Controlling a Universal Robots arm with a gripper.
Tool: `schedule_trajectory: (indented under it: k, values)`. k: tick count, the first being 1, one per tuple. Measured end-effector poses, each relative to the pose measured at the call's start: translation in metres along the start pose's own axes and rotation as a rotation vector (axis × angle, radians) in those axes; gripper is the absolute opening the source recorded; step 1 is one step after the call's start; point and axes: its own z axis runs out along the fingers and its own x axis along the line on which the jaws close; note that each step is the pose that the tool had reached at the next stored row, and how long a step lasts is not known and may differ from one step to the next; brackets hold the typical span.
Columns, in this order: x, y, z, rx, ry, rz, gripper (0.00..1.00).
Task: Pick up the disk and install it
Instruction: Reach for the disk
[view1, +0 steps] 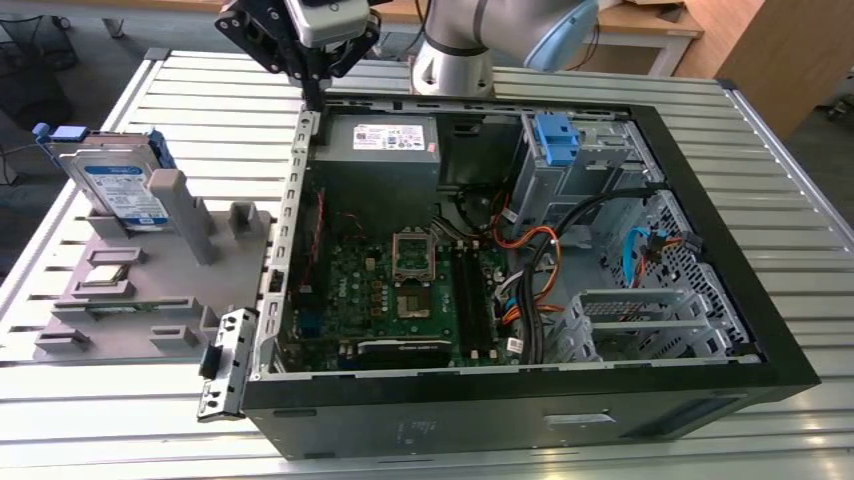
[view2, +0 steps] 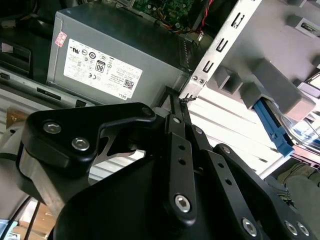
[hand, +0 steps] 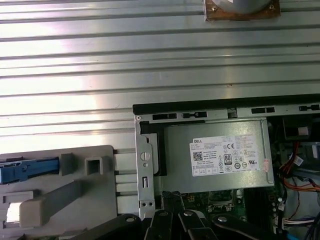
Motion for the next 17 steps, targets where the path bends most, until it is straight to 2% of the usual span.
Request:
schedule_trajectory:
  k: [7,13,17]
  values:
    - [0.0016,-0.0002,0.0000,0.0005,0.0003,0.000,0.11]
    - [0.0016,-0.0002,0.0005,0.0022,0.0077,0.001,0.11]
    - [0.0016,-0.0002,0.0004,0.0038,0.0082,0.001,0.11]
